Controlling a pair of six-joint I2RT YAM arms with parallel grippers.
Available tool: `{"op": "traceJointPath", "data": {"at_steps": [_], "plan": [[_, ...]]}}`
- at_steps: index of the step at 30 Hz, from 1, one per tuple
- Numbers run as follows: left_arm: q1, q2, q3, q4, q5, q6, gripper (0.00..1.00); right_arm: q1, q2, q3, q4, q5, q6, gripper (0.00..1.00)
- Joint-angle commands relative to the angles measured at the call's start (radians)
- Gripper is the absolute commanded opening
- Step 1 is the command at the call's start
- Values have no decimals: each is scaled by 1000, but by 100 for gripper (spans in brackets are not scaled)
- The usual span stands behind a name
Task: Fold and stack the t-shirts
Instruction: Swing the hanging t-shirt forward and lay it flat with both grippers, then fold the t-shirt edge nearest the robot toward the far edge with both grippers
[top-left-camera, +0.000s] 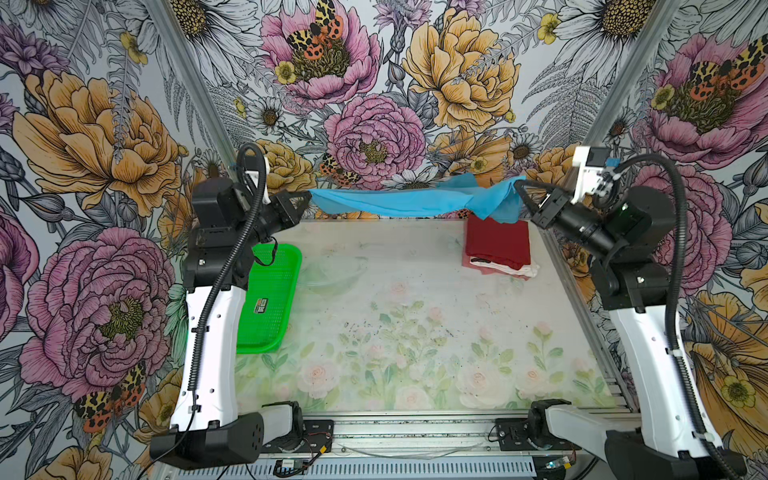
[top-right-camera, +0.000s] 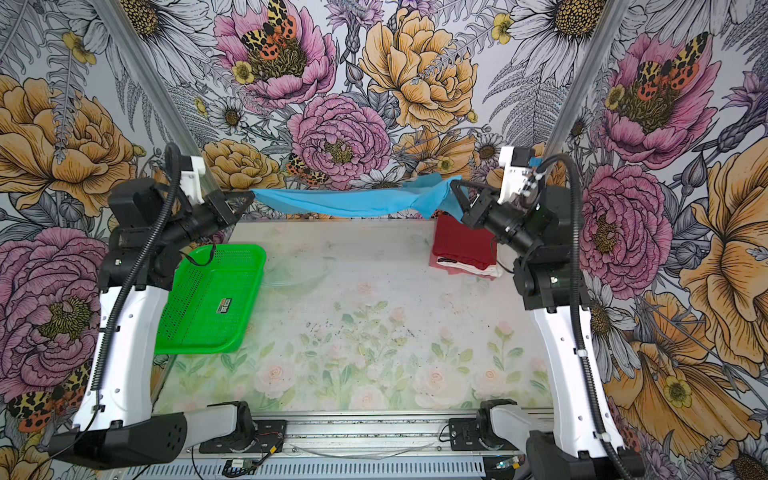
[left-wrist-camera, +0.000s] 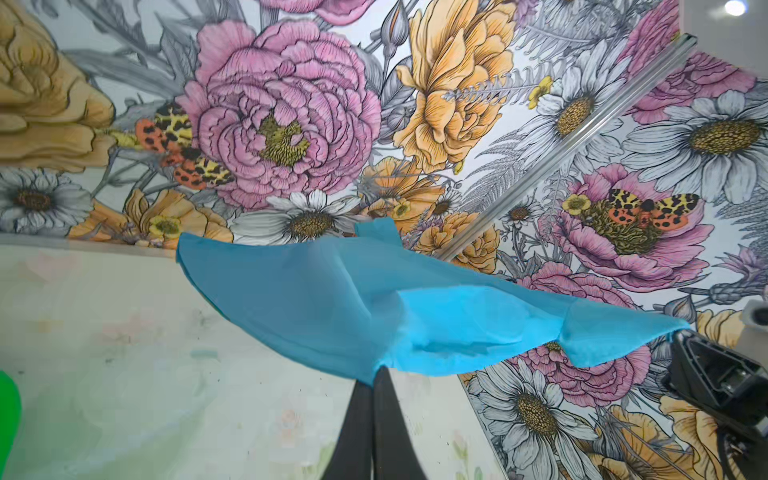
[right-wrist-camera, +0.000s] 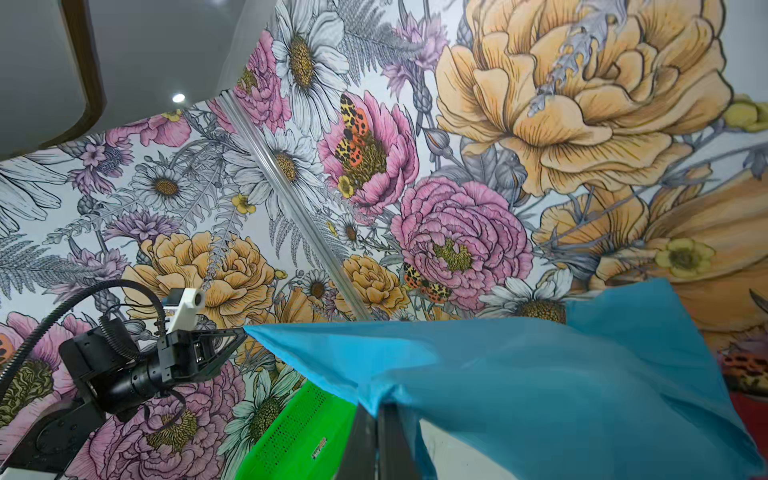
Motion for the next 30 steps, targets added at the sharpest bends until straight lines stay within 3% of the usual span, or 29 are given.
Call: {"op": "traceJointPath", "data": {"at_steps": [1, 5, 9, 16, 20, 27, 30], "plan": [[-11, -146, -323, 82, -55, -16, 0, 35, -207, -358, -47, 96, 47, 0], [-60, -320, -672, 131, -156, -117, 0, 109, -501, -855, -62, 171, 217, 0], [-105, -427, -885, 132, -255, -203, 0, 195, -737, -1068, -195, 283, 319, 0], [-137, -476, -1049, 115, -326, -263, 0, 257, -773, -1131, -355, 307, 313, 0], [-180, -491, -1038, 47, -428, -272, 0, 273, -767, -1119, -391, 326, 296, 0], [-181, -513, -1025, -18, -507, -294, 0, 277, -756, -1104, -417, 332, 268, 0], [-207, -546, -1013, -83, -610, -321, 0, 279, -771, -1083, -474, 311, 234, 0]]}}
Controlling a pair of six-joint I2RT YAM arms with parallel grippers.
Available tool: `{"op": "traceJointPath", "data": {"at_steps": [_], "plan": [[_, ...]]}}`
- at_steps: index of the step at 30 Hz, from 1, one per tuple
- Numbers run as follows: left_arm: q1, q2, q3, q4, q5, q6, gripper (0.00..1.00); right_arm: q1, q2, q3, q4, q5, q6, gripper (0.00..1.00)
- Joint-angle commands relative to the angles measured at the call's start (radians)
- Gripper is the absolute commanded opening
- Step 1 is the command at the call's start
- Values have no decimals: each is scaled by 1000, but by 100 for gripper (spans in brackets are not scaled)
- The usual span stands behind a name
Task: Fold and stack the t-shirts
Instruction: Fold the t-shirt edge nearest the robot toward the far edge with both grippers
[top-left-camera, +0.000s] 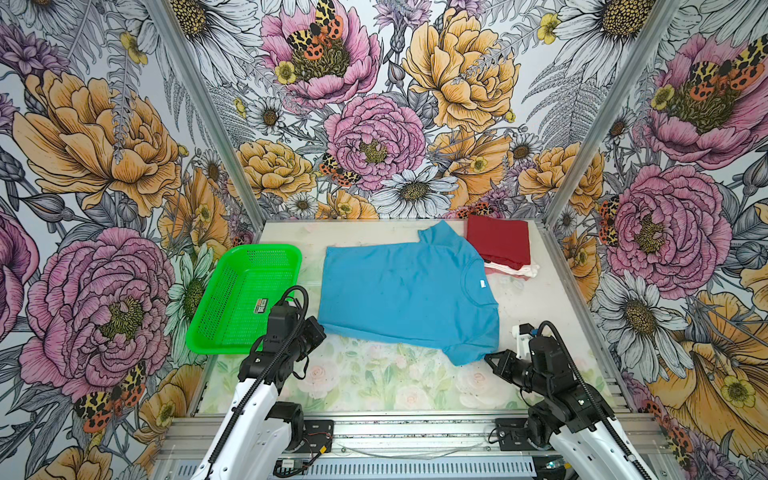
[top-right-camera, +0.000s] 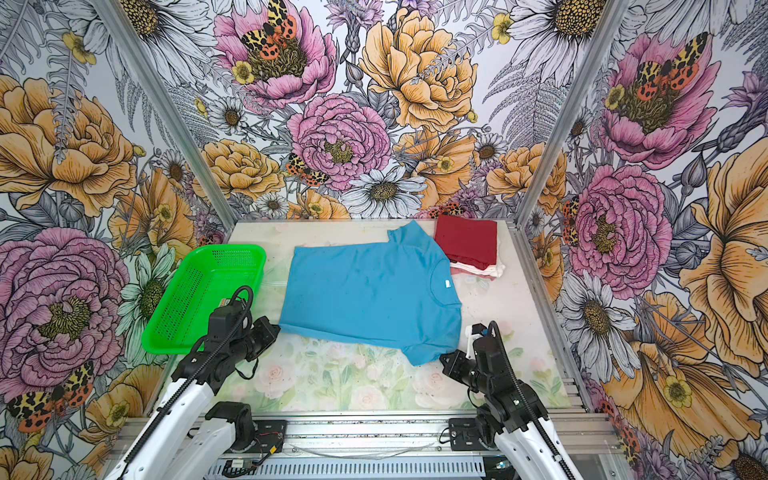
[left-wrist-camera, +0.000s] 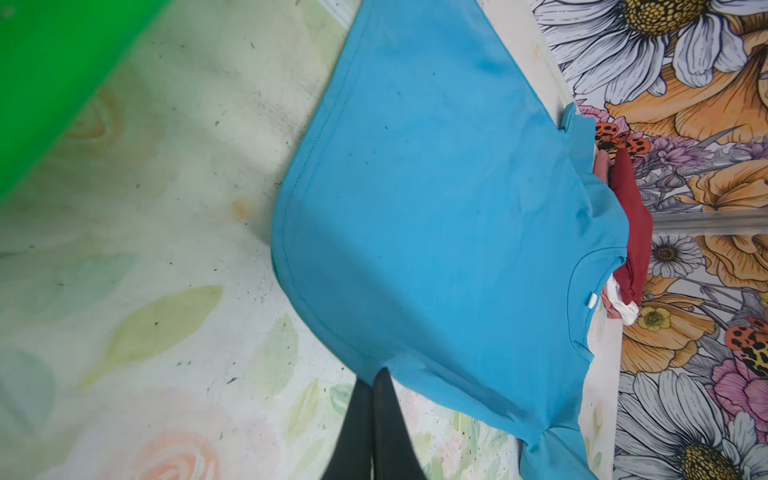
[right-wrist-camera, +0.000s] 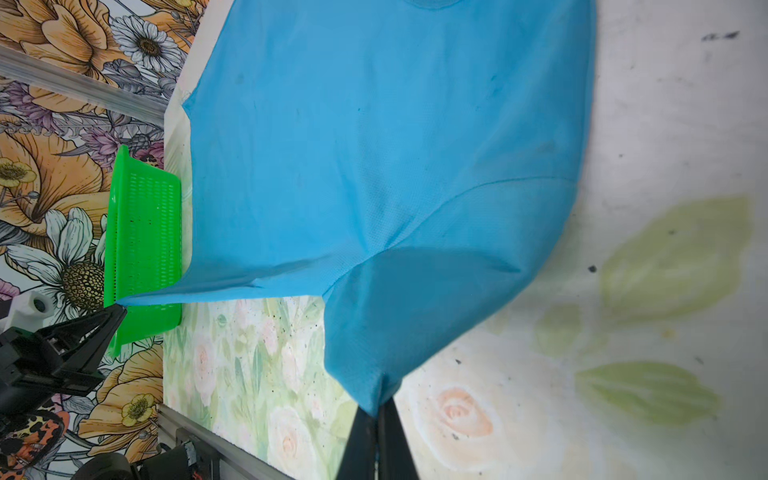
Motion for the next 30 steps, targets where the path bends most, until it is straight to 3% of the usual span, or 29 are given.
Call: {"op": "traceJointPath", "data": {"at_steps": [1, 5, 9, 12, 20, 30], "plan": [[-33, -50, 35, -95, -169, -47, 0, 11, -26, 45, -68, -19, -44, 0], [-38, -81, 38, -98, -184, -48, 0, 15, -62, 61, -107, -54, -45, 0], [-23, -60, 38, -6, -76, -5, 0, 17, 0, 113, -56, -10, -69, 0], [-5, 14, 62, 63, -7, 17, 0, 15, 151, 156, 70, -7, -109, 0], [26, 300, 201, 174, 46, 115, 0, 3, 728, 296, 435, -46, -229, 0], [123, 684, 415, 257, 133, 180, 0, -156, 1115, 512, 591, -86, -297, 0]]}}
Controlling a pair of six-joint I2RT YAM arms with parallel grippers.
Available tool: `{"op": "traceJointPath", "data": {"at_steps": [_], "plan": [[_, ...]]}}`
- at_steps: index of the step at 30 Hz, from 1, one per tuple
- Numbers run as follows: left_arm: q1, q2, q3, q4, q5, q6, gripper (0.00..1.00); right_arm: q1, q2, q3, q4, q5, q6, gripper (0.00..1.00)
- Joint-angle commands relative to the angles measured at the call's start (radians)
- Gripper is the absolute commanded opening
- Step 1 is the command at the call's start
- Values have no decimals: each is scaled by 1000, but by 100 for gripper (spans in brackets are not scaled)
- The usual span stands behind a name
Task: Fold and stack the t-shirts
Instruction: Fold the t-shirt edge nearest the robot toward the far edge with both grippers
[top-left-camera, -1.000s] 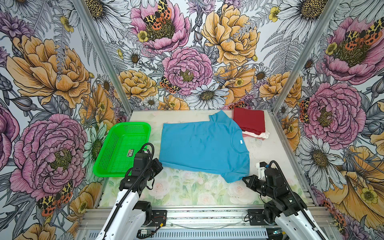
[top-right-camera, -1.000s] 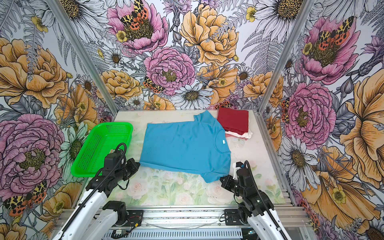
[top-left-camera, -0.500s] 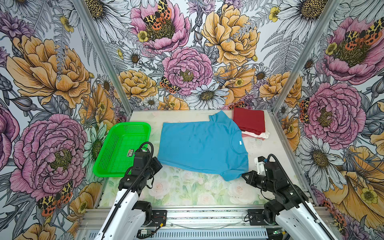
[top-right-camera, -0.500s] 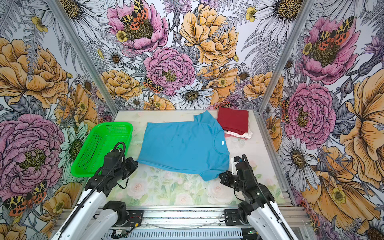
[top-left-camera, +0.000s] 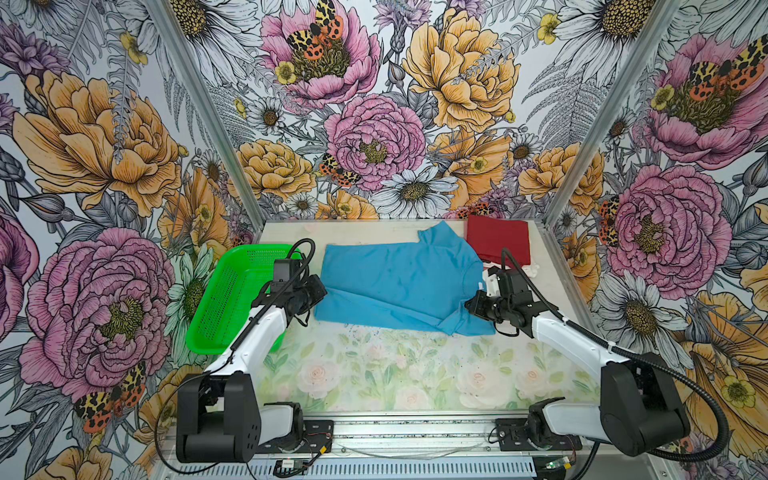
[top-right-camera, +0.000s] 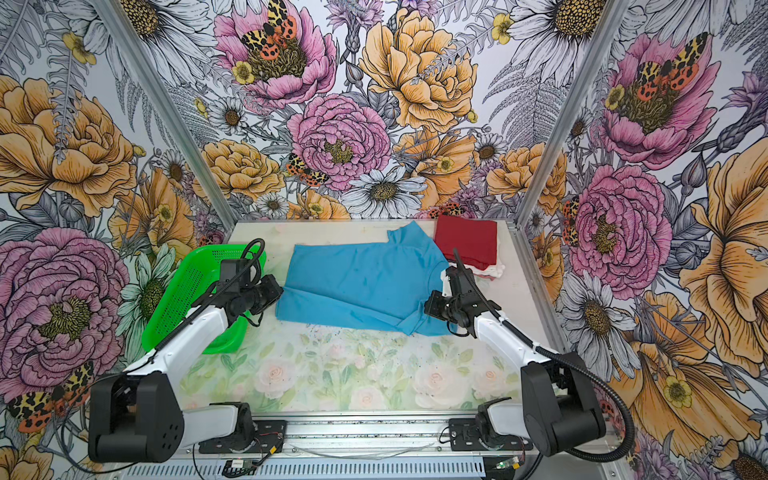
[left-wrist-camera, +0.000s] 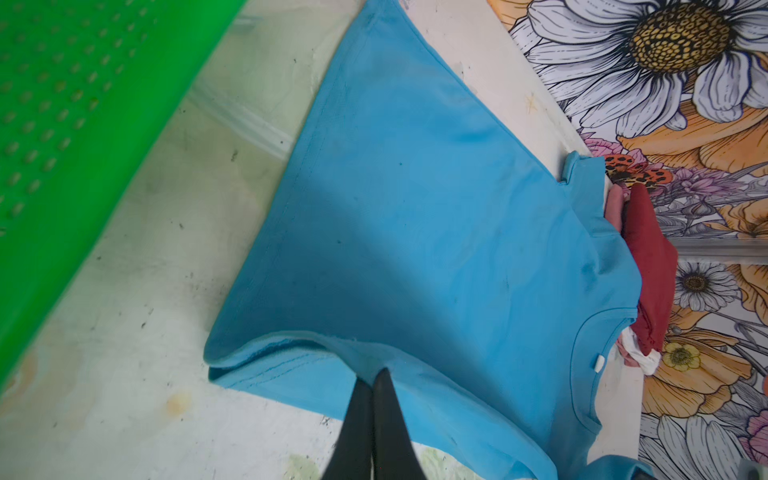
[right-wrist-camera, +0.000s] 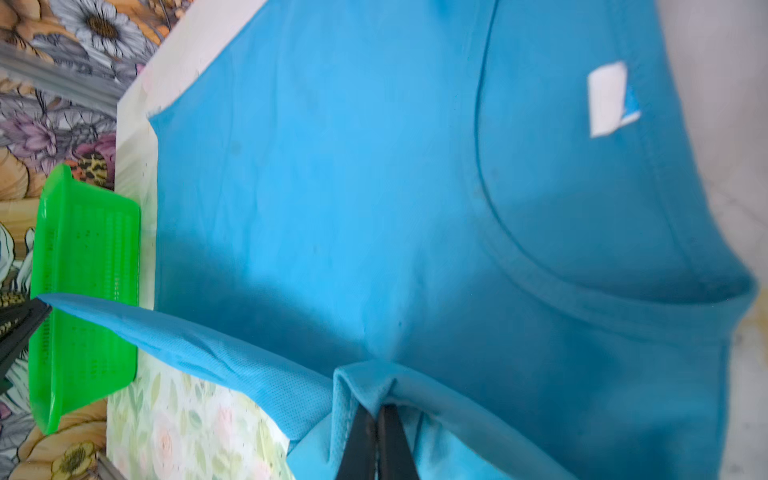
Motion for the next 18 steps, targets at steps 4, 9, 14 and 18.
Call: {"op": "traceJointPath", "data": {"at_steps": [4, 9, 14, 18], "plan": [[13, 130, 86, 77, 29, 16, 0, -53, 186, 163, 79, -60, -70, 0], [7, 208, 137, 75, -10, 15, 0, -73, 312, 277, 82, -69, -89, 0], [8, 262, 174, 68, -7, 11, 0, -88, 394, 360, 81, -63, -90, 0], [7, 294, 197, 51, -9, 17, 0, -96, 437, 398, 86, -68, -91, 0]]}}
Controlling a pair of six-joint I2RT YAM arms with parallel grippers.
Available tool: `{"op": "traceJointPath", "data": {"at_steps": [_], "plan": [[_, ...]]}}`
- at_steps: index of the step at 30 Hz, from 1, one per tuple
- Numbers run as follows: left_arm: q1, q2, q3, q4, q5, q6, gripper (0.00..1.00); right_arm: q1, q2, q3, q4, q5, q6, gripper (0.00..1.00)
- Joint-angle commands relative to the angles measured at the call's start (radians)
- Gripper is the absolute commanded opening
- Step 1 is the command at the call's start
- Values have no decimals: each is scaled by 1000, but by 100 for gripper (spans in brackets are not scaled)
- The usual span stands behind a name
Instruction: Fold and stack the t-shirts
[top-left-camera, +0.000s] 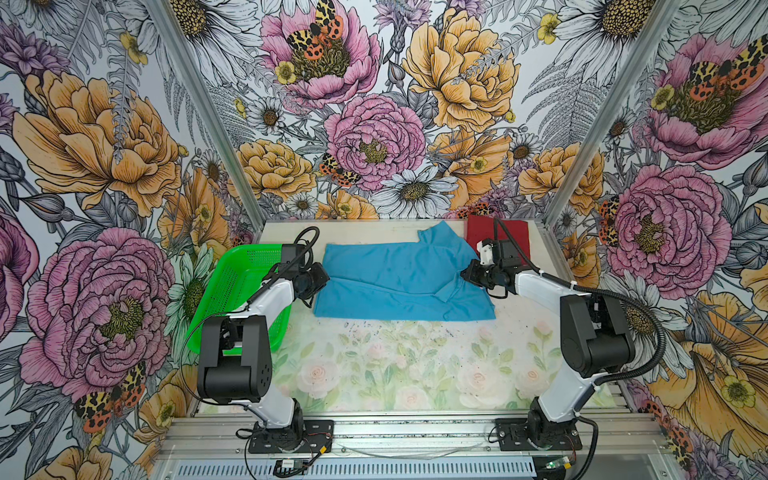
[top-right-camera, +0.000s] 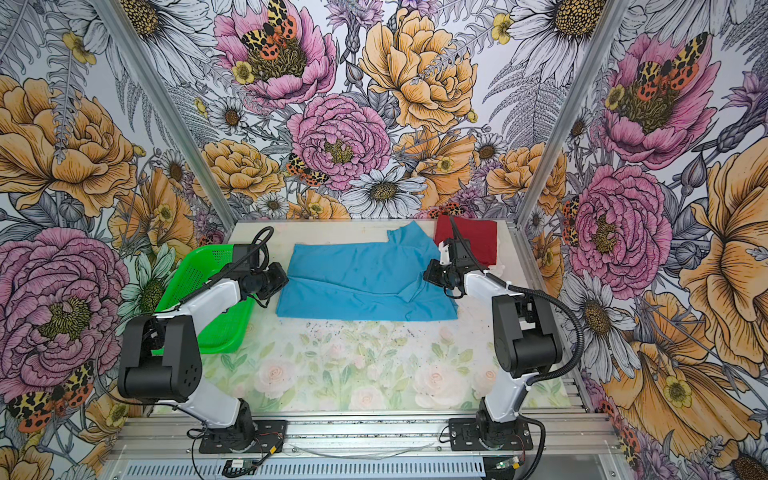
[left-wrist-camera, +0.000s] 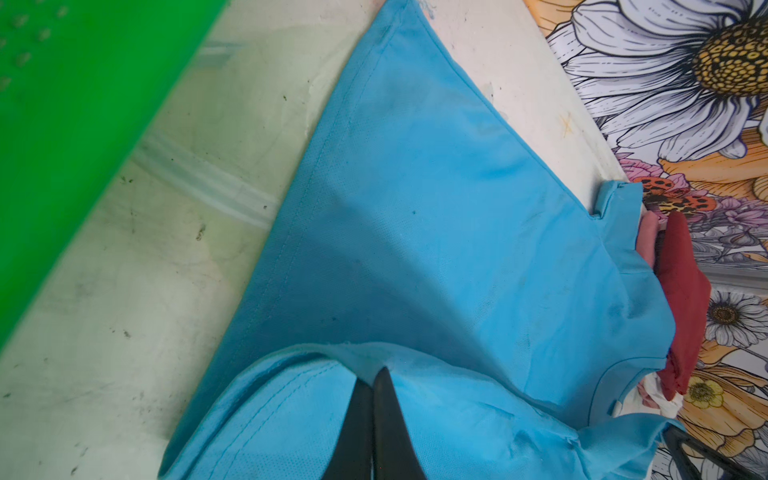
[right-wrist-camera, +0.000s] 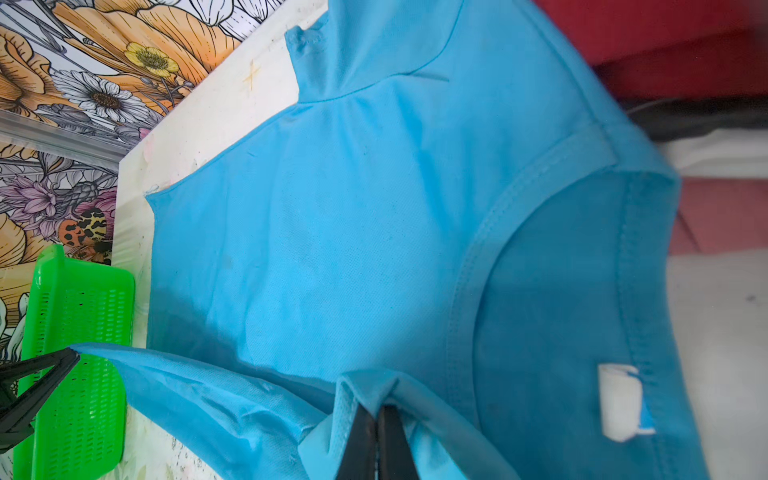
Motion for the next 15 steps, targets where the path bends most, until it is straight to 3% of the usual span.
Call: {"op": "traceJointPath", "data": {"at_steps": [1, 15], "plan": [[-3, 17, 38, 0, -23, 14, 0, -8, 38, 51, 28, -9, -15, 0], [4, 91, 87, -50, -43, 27, 0, -15, 132, 123, 60, -35, -4, 0]]}}
